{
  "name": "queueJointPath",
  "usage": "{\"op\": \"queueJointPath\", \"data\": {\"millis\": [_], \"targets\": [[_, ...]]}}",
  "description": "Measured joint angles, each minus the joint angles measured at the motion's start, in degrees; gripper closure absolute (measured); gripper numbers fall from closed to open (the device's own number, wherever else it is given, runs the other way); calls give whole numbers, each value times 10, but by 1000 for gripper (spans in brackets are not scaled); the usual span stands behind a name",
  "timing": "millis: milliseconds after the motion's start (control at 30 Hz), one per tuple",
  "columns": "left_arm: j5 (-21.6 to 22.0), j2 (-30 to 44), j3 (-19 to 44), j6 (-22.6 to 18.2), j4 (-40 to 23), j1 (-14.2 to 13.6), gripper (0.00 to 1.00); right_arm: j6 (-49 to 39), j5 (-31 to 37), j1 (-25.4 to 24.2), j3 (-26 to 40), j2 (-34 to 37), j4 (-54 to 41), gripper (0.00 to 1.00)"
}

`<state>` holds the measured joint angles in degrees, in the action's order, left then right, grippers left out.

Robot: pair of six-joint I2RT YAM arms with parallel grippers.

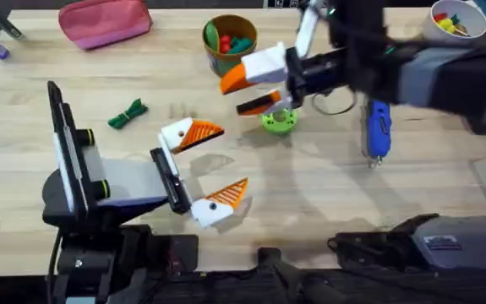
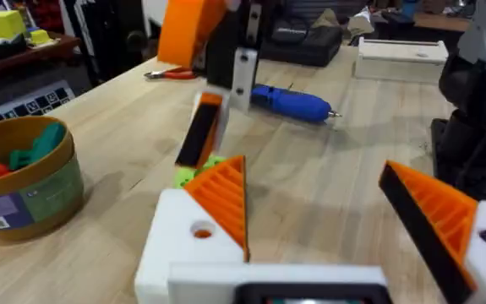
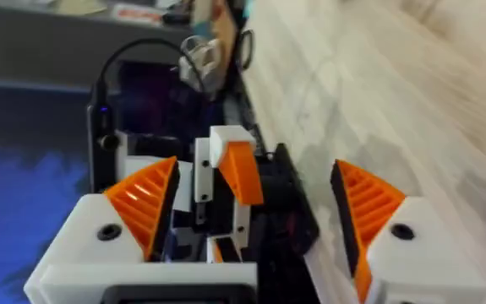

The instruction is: Pick up the gripper from the table and insert it into the empty holder that is missing its gripper. Then pick up a screw, insert it into the mounting hole, and use the screwdriver to tighten it. Finally, clean up the table by picking up the vegetable and placing it into the bucket.

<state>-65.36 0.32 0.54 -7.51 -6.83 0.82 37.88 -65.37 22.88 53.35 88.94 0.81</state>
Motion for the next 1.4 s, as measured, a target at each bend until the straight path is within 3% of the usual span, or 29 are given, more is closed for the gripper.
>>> {"op": "queueJointPath", "data": {"millis": [233, 500, 700, 833, 1033, 1400], "targets": [[0, 0, 0, 0, 0, 0, 16, -205, 154, -17, 132, -48, -353, 40], [0, 0, 0, 0, 0, 0, 15, -315, 402, 7, 250, -50, -560, 38], [0, 0, 0, 0, 0, 0, 15, -338, 563, 32, 296, -50, -617, 55], [0, 0, 0, 0, 0, 0, 14, -350, 623, 45, 299, -50, -622, 76], [0, 0, 0, 0, 0, 0, 15, -366, 657, 51, 303, -30, -622, 135], [0, 0, 0, 0, 0, 0, 15, -384, 677, 66, 413, 150, -673, 151]]}}
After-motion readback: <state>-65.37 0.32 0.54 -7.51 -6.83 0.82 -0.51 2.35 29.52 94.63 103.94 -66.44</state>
